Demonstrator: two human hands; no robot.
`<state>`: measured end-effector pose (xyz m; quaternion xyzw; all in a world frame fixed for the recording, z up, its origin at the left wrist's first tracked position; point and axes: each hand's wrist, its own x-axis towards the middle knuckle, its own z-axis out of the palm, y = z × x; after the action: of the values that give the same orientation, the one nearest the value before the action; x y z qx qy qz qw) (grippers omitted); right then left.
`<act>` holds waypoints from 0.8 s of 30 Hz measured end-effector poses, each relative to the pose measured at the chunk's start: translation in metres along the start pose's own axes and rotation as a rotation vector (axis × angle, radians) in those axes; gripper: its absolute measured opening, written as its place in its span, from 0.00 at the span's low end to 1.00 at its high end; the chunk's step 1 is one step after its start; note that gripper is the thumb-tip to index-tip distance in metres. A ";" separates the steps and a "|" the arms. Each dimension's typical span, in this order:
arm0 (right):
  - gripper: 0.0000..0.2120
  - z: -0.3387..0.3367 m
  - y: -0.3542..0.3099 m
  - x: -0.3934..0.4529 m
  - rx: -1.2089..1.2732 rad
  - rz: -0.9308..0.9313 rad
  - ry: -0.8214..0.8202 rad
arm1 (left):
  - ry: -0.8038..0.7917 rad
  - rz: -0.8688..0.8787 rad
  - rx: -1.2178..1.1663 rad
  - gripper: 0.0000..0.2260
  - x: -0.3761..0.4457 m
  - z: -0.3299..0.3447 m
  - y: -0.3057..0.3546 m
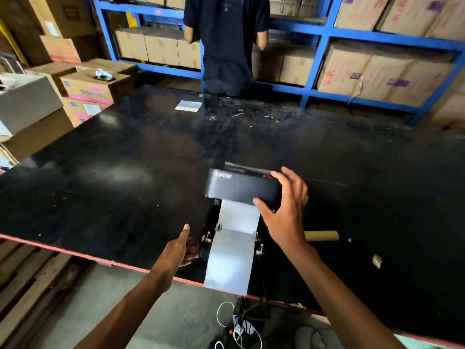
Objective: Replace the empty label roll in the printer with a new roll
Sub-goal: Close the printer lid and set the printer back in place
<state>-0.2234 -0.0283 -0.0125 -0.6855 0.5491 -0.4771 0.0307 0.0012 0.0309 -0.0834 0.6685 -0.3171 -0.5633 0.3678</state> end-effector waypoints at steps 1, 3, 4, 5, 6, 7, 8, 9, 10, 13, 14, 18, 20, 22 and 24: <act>0.35 -0.001 0.001 -0.012 -0.013 0.024 -0.025 | 0.007 0.001 -0.020 0.30 -0.001 0.000 0.001; 0.44 -0.002 0.006 -0.032 -0.058 0.019 -0.076 | 0.023 -0.008 -0.042 0.32 -0.002 0.000 0.003; 0.46 -0.002 0.009 -0.039 -0.086 0.006 -0.105 | 0.023 -0.017 -0.044 0.34 -0.003 0.000 0.004; 0.48 -0.002 0.012 -0.046 -0.118 -0.012 -0.137 | 0.020 -0.015 -0.045 0.35 -0.004 0.000 0.007; 0.49 -0.001 0.015 -0.053 -0.150 -0.030 -0.171 | 0.014 -0.011 -0.040 0.37 -0.004 0.000 0.008; 0.50 0.000 0.017 -0.060 -0.177 -0.042 -0.206 | 0.009 -0.003 -0.029 0.38 -0.006 0.001 0.011; 0.51 0.003 0.018 -0.066 -0.195 -0.043 -0.242 | 0.002 0.005 -0.006 0.43 -0.006 0.001 0.013; 0.52 0.005 0.020 -0.073 -0.202 -0.035 -0.275 | -0.005 0.012 0.029 0.47 -0.006 0.001 0.014; 0.52 0.007 0.022 -0.079 -0.190 -0.018 -0.303 | -0.014 0.015 0.063 0.51 -0.005 0.002 0.015; 0.48 0.011 0.026 -0.089 -0.049 0.081 -0.346 | -0.023 0.004 0.090 0.53 -0.003 0.003 0.015; 0.46 0.010 0.026 -0.090 0.019 0.133 -0.349 | -0.020 0.007 0.082 0.50 -0.003 0.003 0.014; 0.39 0.009 0.027 -0.094 0.206 0.366 -0.268 | 0.009 0.029 0.057 0.43 -0.002 0.005 0.010; 0.39 0.011 0.028 -0.097 0.339 0.514 -0.289 | 0.026 0.040 0.057 0.43 -0.002 0.006 0.008; 0.38 0.012 0.026 -0.102 0.495 0.613 -0.333 | 0.042 0.045 0.053 0.40 -0.004 0.006 0.007; 0.32 0.013 0.026 -0.105 0.572 0.659 -0.340 | 0.038 0.040 0.044 0.33 -0.008 0.008 0.005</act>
<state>-0.2267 0.0371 -0.0992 -0.5068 0.5713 -0.4551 0.4579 -0.0078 0.0337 -0.0763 0.6807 -0.3357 -0.5358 0.3699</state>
